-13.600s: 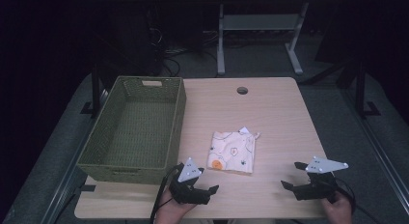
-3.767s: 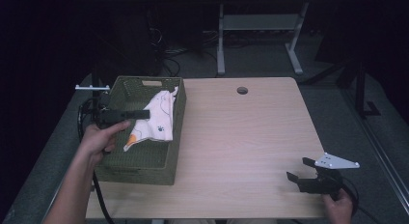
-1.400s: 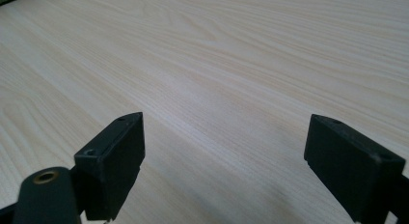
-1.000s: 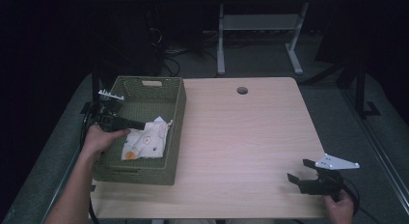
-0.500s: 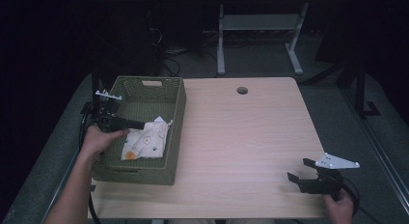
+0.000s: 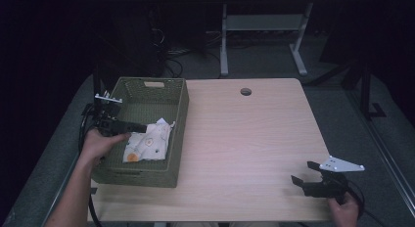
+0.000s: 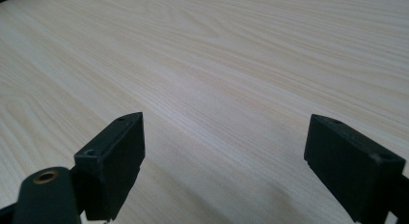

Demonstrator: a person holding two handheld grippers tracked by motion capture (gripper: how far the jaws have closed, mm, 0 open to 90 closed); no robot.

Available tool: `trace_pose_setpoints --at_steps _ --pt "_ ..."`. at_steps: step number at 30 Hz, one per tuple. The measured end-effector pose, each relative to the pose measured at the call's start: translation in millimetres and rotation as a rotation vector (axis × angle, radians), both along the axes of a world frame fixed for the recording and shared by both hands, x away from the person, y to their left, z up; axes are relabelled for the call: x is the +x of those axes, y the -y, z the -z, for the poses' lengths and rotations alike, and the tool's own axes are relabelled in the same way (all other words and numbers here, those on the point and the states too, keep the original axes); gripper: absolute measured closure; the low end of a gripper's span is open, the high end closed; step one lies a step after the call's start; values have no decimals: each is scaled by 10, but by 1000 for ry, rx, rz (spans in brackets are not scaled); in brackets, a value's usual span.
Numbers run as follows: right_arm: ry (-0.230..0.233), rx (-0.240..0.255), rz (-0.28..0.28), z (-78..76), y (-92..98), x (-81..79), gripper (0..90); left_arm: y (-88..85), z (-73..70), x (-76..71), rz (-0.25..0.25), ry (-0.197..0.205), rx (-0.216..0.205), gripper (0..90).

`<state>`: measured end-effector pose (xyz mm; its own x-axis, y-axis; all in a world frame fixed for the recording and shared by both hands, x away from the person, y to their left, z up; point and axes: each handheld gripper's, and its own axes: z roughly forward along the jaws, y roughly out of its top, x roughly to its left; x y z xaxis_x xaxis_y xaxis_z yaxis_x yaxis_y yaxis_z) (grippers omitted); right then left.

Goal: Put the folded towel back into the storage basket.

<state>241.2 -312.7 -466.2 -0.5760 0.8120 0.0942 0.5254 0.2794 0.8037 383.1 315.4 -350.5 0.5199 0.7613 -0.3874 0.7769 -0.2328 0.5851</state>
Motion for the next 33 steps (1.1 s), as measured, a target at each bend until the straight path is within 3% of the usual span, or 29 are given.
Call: trace_pose_setpoints --at_steps 15,33 --pt "5 0 -4 -5 -2 -8 137 76 -5 -52 7 21 -12 454" --pt "13 1 -6 -17 7 -15 137 182 -108 -147 12 67 -36 394"
